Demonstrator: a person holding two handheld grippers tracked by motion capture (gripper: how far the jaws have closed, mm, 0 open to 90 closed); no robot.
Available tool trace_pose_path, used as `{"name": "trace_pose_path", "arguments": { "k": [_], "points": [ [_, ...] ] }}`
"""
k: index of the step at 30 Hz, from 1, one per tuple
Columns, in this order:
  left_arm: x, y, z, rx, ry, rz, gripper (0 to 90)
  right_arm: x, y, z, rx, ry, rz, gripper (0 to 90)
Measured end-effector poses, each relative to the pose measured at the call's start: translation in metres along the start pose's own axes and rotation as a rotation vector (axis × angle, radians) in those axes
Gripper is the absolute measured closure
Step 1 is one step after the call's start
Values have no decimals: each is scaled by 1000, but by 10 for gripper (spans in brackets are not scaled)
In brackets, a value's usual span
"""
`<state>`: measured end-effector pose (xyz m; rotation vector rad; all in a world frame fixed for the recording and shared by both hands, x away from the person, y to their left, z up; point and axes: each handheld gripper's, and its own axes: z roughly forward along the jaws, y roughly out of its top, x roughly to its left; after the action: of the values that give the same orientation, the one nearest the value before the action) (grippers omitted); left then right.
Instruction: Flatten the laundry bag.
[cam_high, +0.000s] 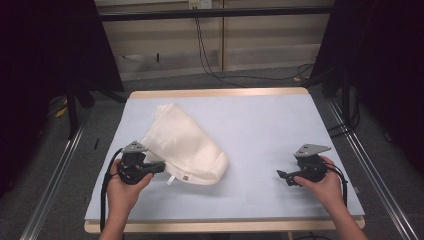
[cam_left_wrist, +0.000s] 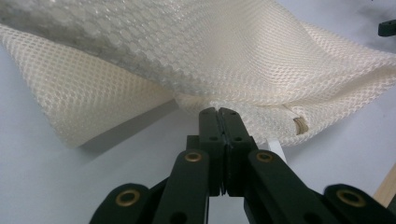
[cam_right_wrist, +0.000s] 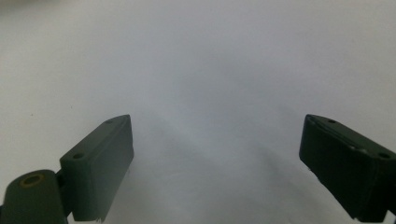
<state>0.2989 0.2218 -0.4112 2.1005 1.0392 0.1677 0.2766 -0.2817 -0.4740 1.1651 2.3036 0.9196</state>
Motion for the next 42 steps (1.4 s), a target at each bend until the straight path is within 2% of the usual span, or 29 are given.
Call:
{"name": "trace_pose_path", "arguments": {
  "k": [2, 3, 6, 10, 12, 14, 16, 20, 22, 34, 38, 42],
  "points": [
    [0, 2, 1, 9, 0, 11, 891, 0, 0, 0, 1, 1, 0, 95],
    [-1, 3, 2, -3, -2, -6, 891, 0, 0, 0, 1, 1, 0, 95],
    [-1, 5, 4, 10, -5, 10, 891, 0, 0, -1, 3, 1, 5, 95],
    [-3, 8, 8, 6, -10, 1, 891, 0, 0, -1, 1, 0, 4, 95],
    [-4, 11, 11, 17, -14, 17, 891, 0, 0, -2, 1, -2, 7, 95],
    [-6, 11, 13, 9, -16, 10, 891, 0, 0, -1, 0, -4, 3, 95],
    [-7, 13, 14, 20, -17, 23, 891, 0, 0, -2, 0, -5, 5, 95],
    [-9, 14, 16, 18, -29, 16, 891, 0, -1, -2, 3, -1, 3, 95],
    [-10, 16, 17, 25, -29, 28, 891, 1, -1, -2, 5, -3, 4, 96],
    [-17, 25, 26, 13, -40, 39, 890, 0, -1, -4, 3, -3, 13, 97],
    [-18, 29, 27, 11, -36, 39, 890, 0, -1, -3, -2, -2, -2, 98],
    [-19, 32, 27, 15, -40, 48, 890, 2, -2, -3, 13, 3, 11, 98]
  ]
}}
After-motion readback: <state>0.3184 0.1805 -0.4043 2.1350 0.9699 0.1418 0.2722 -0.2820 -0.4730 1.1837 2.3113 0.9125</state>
